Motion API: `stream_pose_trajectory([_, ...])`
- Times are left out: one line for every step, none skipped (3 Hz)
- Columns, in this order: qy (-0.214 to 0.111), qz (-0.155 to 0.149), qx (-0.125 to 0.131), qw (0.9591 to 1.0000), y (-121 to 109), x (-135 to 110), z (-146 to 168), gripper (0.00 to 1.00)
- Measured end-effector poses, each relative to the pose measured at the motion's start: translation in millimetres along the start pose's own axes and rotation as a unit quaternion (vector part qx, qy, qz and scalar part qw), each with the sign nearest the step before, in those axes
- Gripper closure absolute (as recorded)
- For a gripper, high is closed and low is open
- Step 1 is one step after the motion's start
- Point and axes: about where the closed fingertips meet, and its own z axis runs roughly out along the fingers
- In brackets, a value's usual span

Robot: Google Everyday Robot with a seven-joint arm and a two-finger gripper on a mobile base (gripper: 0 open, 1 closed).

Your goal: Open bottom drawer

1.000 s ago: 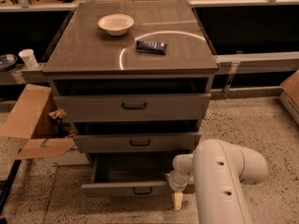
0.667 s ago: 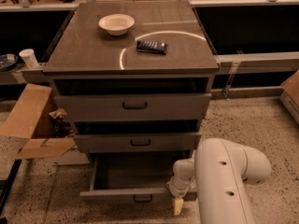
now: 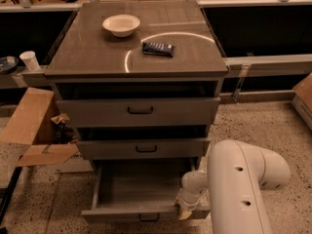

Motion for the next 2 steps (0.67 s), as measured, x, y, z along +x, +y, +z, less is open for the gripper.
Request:
stream_pose_trajectory([-0.001, -0.001, -0.002, 1.0, 3.0, -0.8, 1.2, 0.62])
stream_pose_trajectory([-0.001, -0.001, -0.002, 1.0, 3.0, -0.8, 1.2, 0.38])
